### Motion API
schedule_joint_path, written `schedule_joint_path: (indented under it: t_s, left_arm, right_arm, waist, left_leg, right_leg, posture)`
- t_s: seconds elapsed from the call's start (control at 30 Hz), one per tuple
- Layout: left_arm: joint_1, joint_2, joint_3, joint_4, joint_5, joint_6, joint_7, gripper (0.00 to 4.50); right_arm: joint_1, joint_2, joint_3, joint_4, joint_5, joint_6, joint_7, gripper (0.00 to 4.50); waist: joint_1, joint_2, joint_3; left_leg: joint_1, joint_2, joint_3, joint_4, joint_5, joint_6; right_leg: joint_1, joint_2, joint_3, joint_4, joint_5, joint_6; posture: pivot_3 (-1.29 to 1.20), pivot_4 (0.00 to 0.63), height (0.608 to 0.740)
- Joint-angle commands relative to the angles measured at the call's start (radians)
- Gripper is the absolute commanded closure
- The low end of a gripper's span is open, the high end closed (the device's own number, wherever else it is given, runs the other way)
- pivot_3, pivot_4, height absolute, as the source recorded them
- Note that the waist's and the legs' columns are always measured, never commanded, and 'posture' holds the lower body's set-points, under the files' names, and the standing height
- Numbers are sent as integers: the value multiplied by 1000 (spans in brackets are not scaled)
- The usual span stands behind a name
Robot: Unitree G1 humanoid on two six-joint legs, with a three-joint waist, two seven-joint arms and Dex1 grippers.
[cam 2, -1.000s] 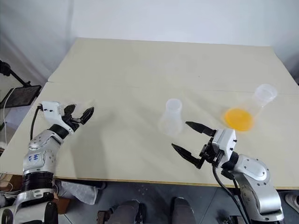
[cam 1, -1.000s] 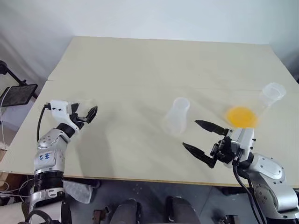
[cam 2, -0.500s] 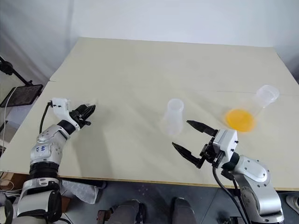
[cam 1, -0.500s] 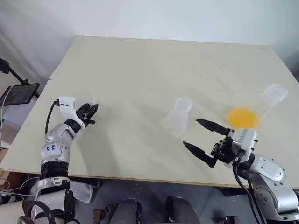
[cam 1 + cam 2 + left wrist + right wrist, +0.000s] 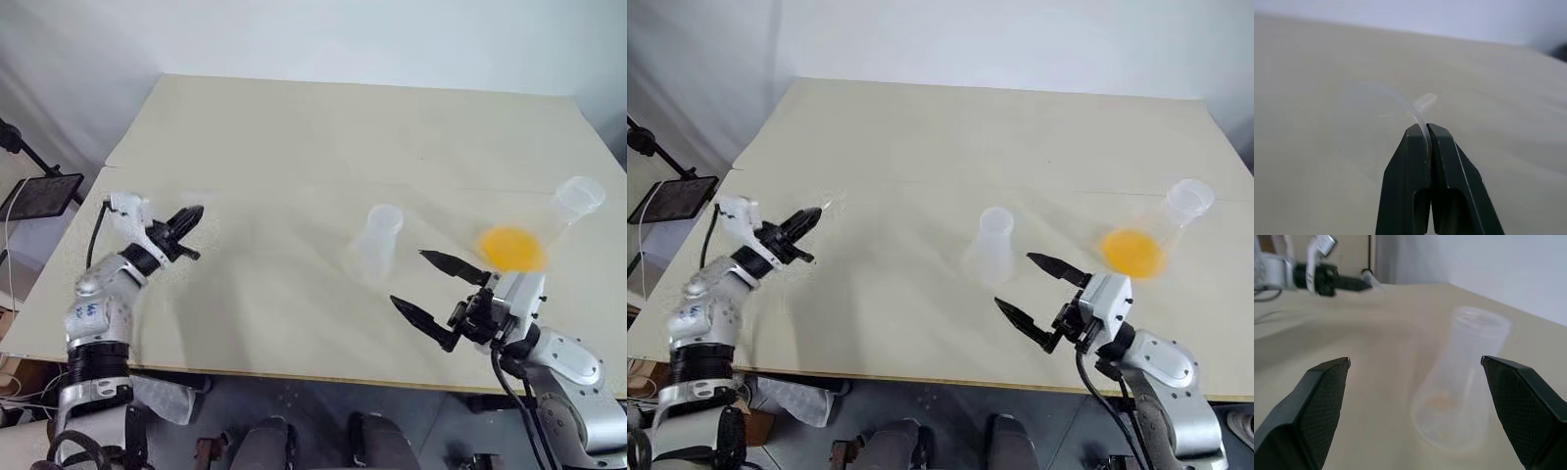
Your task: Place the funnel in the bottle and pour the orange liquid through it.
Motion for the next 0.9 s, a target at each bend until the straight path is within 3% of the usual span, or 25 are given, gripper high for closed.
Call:
schedule_joint_path:
  t_s: [0.03, 0.23, 0.4, 0.7, 0.9]
  left_arm:
    - [-101, 47, -62, -82, -28, -20, -172, 4481]
    - [-363, 51, -271, -4, 42, -87, -502, 4481]
    - [-656, -54, -446, 268, 199, -275, -685, 4481]
    - [-840, -161, -517, 546, 365, -547, -700, 4481]
    - [-891, -204, -494, 620, 396, -592, -649, 4481]
  right_arm:
    - [33, -19, -69, -46, 10, -18, -6, 0]
    - [150, -4, -131, -91, 4, -31, -19, 0]
    - [200, 29, -122, -117, -17, -51, -45, 0]
    - [214, 79, -78, -134, -56, -69, -89, 0]
    - [213, 103, -51, -137, -77, -78, -108, 0]
  waist:
    - [2, 0, 0]
    - [3, 0, 0]
    - [2, -1, 0]
    - [-2, -2, 1]
    - [4, -2, 2]
  left_leg:
    - [0, 0, 0, 0, 0, 0]
    - [0, -2, 1, 0, 0, 1]
    - [-1, -2, 5, 0, 1, 2]
    - [-1, 1, 12, -1, 1, 2]
    - [-2, -1, 10, 0, 1, 4]
  right_leg:
    - [0, 0, 0, 0, 0, 0]
    - [0, 2, -3, 0, 0, 0]
    - [1, 3, -4, -2, 0, 1]
    - [-3, 4, 0, -2, 0, 1]
    - [-2, 2, 0, -2, 1, 2]
  posture:
    - [0, 150, 740]
    - [0, 150, 740]
    - [0, 150, 740]
    - [0, 150, 740]
    - [0, 150, 740]
